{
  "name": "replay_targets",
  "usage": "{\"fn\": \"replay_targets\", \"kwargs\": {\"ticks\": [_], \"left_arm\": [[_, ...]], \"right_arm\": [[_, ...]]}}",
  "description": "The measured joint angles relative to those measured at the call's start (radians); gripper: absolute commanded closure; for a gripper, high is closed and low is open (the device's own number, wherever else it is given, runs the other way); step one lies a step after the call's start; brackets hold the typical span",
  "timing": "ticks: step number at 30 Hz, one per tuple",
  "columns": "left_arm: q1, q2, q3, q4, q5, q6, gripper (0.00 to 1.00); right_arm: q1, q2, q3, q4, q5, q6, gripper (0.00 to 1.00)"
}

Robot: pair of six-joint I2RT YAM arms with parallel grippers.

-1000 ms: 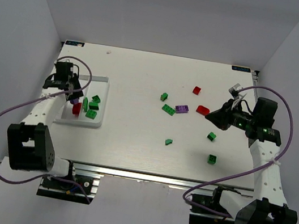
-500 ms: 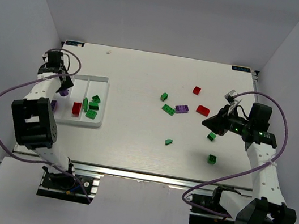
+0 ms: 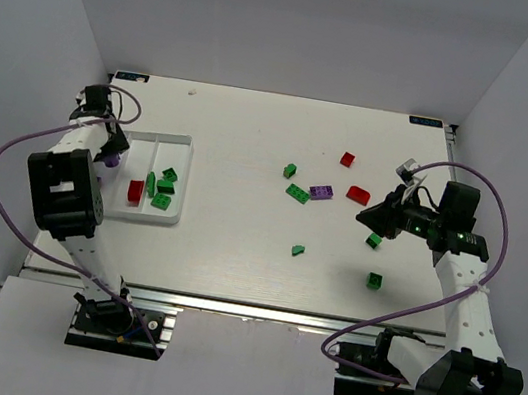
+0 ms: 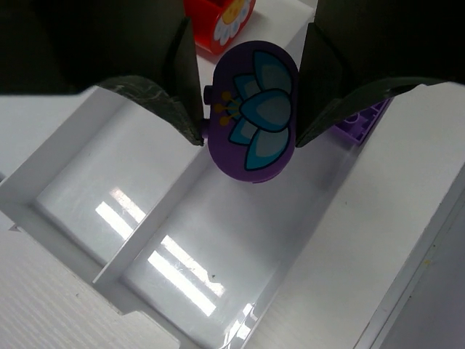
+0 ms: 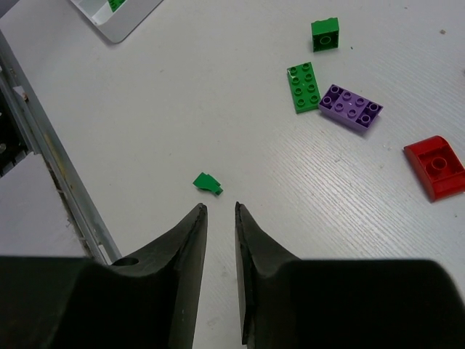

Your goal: Sort the legos into containers by color

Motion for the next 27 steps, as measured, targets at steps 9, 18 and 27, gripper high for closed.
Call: {"fn": "replay_targets", "kwargs": {"ticks": [9,18,27], "left_arm": [[0.0,0.008,0.001,-0.012,-0.004,-0.031,0.02],[0.0,-0.169,-0.051,0.009,0.097,-0.099,0.02],[-0.037,-0.418,-0.201,0.114,0.334,-0.22,0.36]], "right_arm": [[0.0,0.0,0.0,-0.002,0.002,-0.011,0.6],[0.001,-0.003,0.0,-0.032,0.014,-0.075,0.11],[0.017,-0.007,0.01,-0.089,0.047,-0.193,0.11]]}}
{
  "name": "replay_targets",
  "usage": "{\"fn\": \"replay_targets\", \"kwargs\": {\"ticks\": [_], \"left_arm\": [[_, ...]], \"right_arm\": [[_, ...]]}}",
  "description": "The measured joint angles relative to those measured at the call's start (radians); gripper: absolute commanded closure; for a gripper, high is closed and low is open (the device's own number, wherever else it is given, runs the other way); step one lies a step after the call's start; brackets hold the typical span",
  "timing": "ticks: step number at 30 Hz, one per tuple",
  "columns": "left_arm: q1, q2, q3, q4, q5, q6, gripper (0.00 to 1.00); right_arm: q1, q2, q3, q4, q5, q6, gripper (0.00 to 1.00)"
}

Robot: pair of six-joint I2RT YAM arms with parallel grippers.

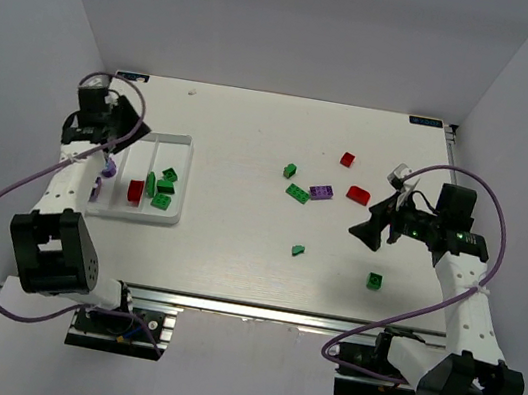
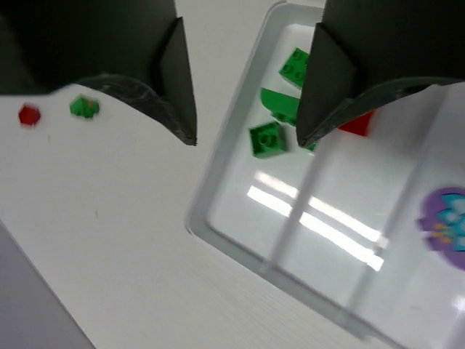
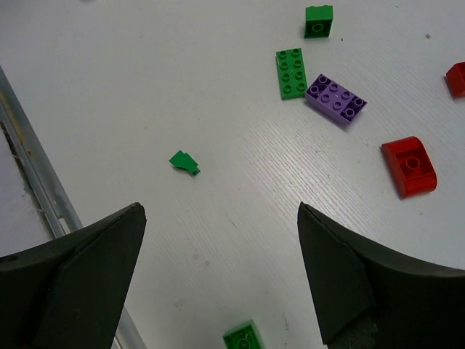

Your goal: Sort the legos into containers by color

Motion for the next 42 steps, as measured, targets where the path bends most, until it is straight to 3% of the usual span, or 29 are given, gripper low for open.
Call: {"fn": "replay_targets", "kwargs": {"ticks": [5,8,9,11,14,15,18,21,30,42], "left_arm": [[-0.259,0.047,0.041,-0.003,0.096,0.04,0.5],[-0.445,0.091,0.08,0.008,0.146,0.098,0.46],[-0.507,0.103,0.089,0.014,0.157,0.128,0.43],[-0.611,0.124,0.098,0.032,0.179,0.18,0.38],[-0.743,0.172,0.128,0.064,0.206,0.262,0.34],[-0.78,0.197,0.143,0.078,0.213,0.292,0.33],[-0.863,0.288,0.204,0.121,0.23,0.376,0.3],[-0.925,0.406,0.287,0.163,0.241,0.467,0.28],[-0.995,0.758,0.579,0.184,0.233,0.693,0.25],[-1.001,0.974,0.854,0.123,0.118,0.789,0.25]], "right_arm": [[0.002,0.0,0.002,-0.015,0.015,-0.048,0.17],[0.002,0.0,0.023,-0.022,0.013,-0.056,0.44],[0.002,0.0,0.035,-0.025,0.009,-0.054,0.58],[-0.003,0.001,0.067,-0.035,-0.006,-0.039,0.61],[-0.026,0.003,0.111,-0.045,-0.028,-0.002,0.53],[-0.039,0.003,0.123,-0.045,-0.036,0.017,0.44],[-0.077,0.003,0.143,-0.044,-0.045,0.062,0.32],[-0.106,0.003,0.16,-0.048,-0.046,0.092,0.27],[-0.172,0.003,0.239,-0.069,-0.062,0.149,0.24],[-0.181,0.016,0.249,-0.069,-0.074,0.197,0.24]]}}
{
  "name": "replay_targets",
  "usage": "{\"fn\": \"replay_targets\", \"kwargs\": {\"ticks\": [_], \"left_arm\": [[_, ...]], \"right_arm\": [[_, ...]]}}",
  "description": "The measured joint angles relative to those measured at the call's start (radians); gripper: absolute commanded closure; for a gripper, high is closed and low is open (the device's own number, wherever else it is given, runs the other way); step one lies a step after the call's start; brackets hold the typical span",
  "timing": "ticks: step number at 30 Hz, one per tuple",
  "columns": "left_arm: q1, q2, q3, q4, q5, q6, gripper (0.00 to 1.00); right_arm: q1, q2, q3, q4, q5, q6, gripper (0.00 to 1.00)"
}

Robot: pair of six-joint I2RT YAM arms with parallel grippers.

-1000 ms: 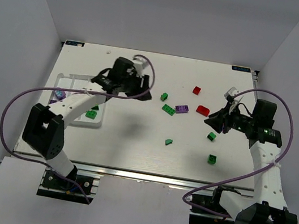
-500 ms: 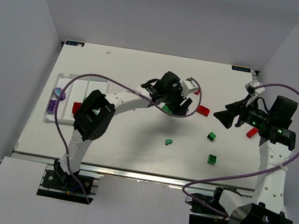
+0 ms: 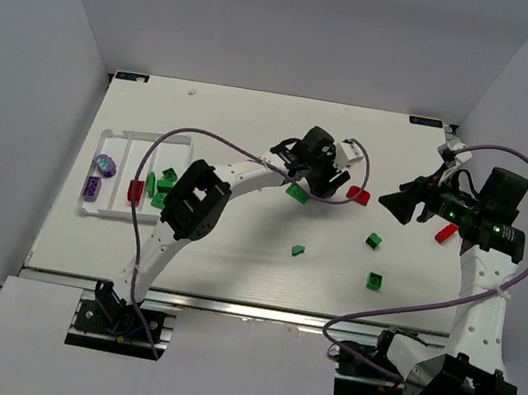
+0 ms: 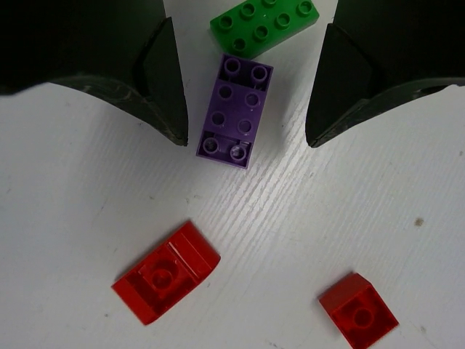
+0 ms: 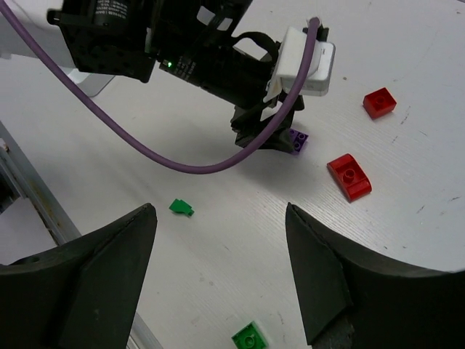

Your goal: Sort the legos into containers by color

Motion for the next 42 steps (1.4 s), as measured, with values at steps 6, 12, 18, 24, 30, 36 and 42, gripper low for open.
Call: {"fn": "replay_targets", "kwargs": {"ticks": [6,12,18,24,30,36,42], "left_arm": [[-0.003,0.034,-0.011,-0.033,-0.006,0.016,0.25],[-0.004,0.037,-0.03,-0.038,-0.048,0.029,0.28],[-0.005,0.037,-0.036,-0.023,-0.075,0.031,0.41],[-0.01,0.037,-0.044,-0.003,-0.082,0.028,0.7],[-0.012,0.016,-0.068,0.007,-0.11,0.012,0.91],[-0.011,-0.153,-0.206,0.018,-0.156,-0.073,0.93],[0.009,-0.537,-0.45,0.006,-0.236,-0.217,0.96]], "right_arm": [[-0.001,0.007,0.0,0.0,-0.002,0.011,0.24],[-0.001,0.007,0.0,0.007,-0.003,0.025,0.24],[-0.002,0.007,0.0,0.008,-0.003,0.026,0.24],[-0.002,0.007,0.0,0.014,-0.012,0.026,0.24],[-0.002,0.007,0.0,0.022,-0.013,0.024,0.26],[-0.002,0.006,-0.002,0.022,-0.009,0.007,0.28],[-0.002,0.006,-0.002,0.022,-0.005,-0.019,0.29]]}}
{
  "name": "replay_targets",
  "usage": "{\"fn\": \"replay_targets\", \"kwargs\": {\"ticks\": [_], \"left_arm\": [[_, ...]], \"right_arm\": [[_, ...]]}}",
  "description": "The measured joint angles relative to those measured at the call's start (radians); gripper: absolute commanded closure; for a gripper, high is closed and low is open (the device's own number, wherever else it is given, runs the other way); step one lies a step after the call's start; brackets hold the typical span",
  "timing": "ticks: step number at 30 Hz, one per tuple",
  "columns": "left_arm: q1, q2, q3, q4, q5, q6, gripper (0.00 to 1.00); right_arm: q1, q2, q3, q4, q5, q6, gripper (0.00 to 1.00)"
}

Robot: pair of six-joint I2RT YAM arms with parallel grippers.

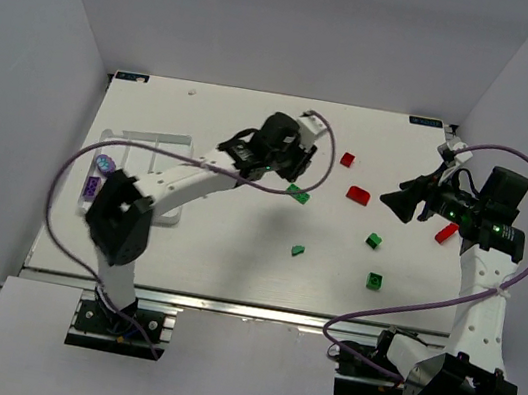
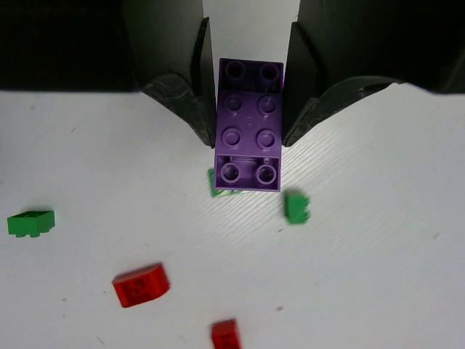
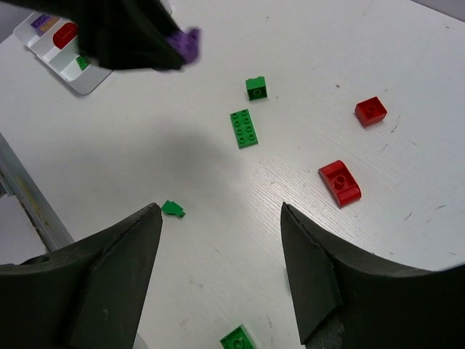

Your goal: Sort the legos into containers by color

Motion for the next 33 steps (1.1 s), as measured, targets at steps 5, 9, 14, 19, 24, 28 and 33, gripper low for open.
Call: {"fn": "replay_targets", "kwargs": {"ticks": [5,9,14,19,24,28,33], "left_arm": [[0.195,-0.333,-0.251,-0.056,-0.014,-0.138,0.98],[0.505,-0.494,-0.443,-0.147,-0.062,-0.167,1.0],[0.721,-0.539,-0.537,-0.253,-0.118,-0.118,1.0],[0.769,-0.532,-0.578,-0.261,-0.225,-0.073,1.0],[0.863,-0.472,-0.609,-0.223,-0.341,-0.102,1.0],[0.944,-0.391,-0.615,-0.185,-0.386,-0.158,1.0],[0.971,-0.289,-0.609,-0.148,-0.417,-0.185,1.0]], "right_arm": [[0.0,0.0,0.0,0.0,-0.001,-0.009,0.29],[0.0,0.0,-0.004,0.008,-0.003,-0.009,0.29],[0.0,0.006,-0.016,0.009,-0.006,-0.009,0.29],[0.0,0.018,-0.027,0.009,-0.009,-0.015,0.29],[0.0,0.026,-0.028,0.008,-0.012,-0.035,0.28],[0.0,0.026,-0.044,0.013,-0.02,-0.039,0.28],[0.0,0.031,-0.067,0.015,-0.029,-0.039,0.28]]}}
